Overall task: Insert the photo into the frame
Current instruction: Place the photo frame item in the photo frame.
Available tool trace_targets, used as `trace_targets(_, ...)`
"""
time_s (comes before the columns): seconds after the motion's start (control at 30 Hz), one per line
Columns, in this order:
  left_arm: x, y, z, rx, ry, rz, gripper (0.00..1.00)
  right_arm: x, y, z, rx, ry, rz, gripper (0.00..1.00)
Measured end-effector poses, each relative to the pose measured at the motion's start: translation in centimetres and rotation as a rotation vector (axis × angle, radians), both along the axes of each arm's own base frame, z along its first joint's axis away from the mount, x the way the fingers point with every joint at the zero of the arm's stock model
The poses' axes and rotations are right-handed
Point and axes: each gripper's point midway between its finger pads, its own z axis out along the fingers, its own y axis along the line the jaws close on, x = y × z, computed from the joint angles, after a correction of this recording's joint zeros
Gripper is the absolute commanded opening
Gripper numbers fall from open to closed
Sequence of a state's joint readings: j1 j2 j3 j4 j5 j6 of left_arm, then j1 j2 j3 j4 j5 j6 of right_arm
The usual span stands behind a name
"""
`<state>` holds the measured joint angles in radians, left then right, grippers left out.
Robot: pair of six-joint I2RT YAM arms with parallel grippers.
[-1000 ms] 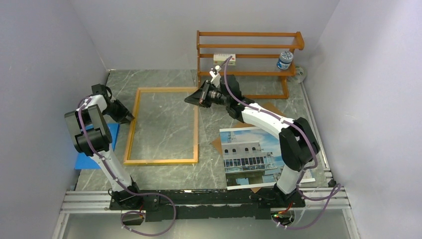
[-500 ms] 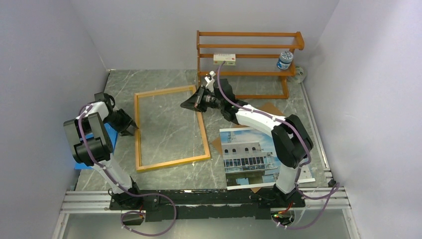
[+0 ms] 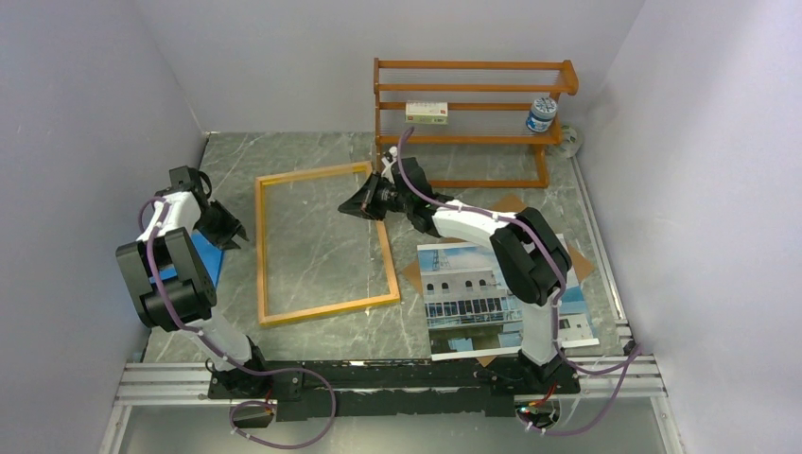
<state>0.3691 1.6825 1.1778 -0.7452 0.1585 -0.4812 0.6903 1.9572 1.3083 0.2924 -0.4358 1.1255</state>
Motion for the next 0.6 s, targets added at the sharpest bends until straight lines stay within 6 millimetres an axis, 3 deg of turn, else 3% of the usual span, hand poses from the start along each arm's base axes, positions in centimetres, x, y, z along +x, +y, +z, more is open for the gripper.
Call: trace_targets(0.6,-0.05,0.28,-0.87,0.007,0.028,-0.004,0.39,0.86,0.27,0.68,-0.009,-0.105,0.009,0.00)
